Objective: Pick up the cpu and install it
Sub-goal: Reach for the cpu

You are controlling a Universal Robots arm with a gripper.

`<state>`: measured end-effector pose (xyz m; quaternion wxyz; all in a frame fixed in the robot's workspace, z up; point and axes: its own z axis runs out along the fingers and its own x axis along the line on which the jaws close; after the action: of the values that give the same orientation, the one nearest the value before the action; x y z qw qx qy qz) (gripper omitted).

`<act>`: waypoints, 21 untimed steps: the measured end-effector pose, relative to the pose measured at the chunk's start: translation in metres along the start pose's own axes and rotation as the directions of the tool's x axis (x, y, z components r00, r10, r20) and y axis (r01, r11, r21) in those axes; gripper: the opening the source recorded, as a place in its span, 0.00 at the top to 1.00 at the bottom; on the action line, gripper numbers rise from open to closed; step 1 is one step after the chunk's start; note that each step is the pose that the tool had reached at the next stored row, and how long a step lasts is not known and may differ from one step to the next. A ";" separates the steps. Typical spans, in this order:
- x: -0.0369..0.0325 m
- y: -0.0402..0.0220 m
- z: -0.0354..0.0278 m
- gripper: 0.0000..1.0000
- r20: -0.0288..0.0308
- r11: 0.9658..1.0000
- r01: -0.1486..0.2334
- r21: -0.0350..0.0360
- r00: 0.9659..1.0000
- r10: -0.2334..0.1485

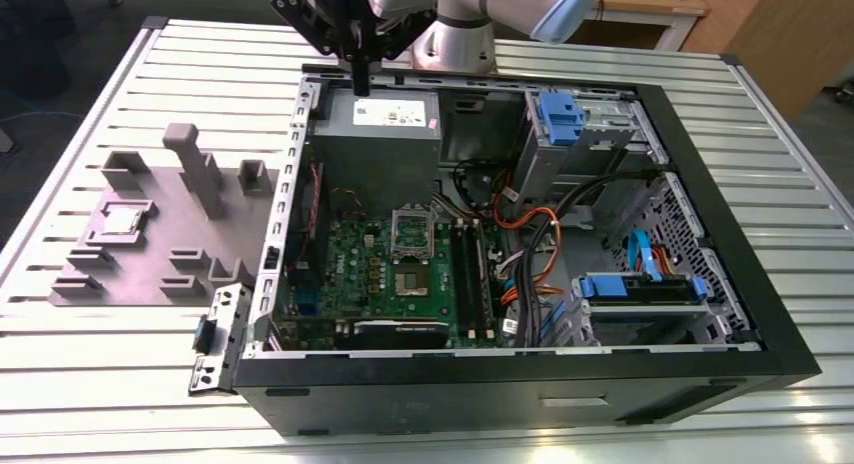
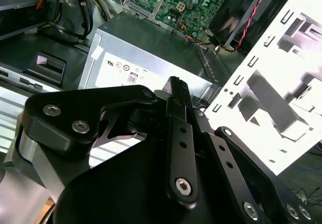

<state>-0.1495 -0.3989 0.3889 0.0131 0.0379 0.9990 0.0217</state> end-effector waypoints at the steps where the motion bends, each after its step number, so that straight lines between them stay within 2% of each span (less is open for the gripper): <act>1: 0.0003 0.0000 0.0000 0.89 0.000 1.000 0.000 0.000 1.000 0.000; 21: 0.0055 -0.0004 -0.0001 0.89 0.000 1.000 0.000 0.000 1.000 0.000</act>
<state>-0.1550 -0.3989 0.3889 0.0131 0.0379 0.9990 0.0217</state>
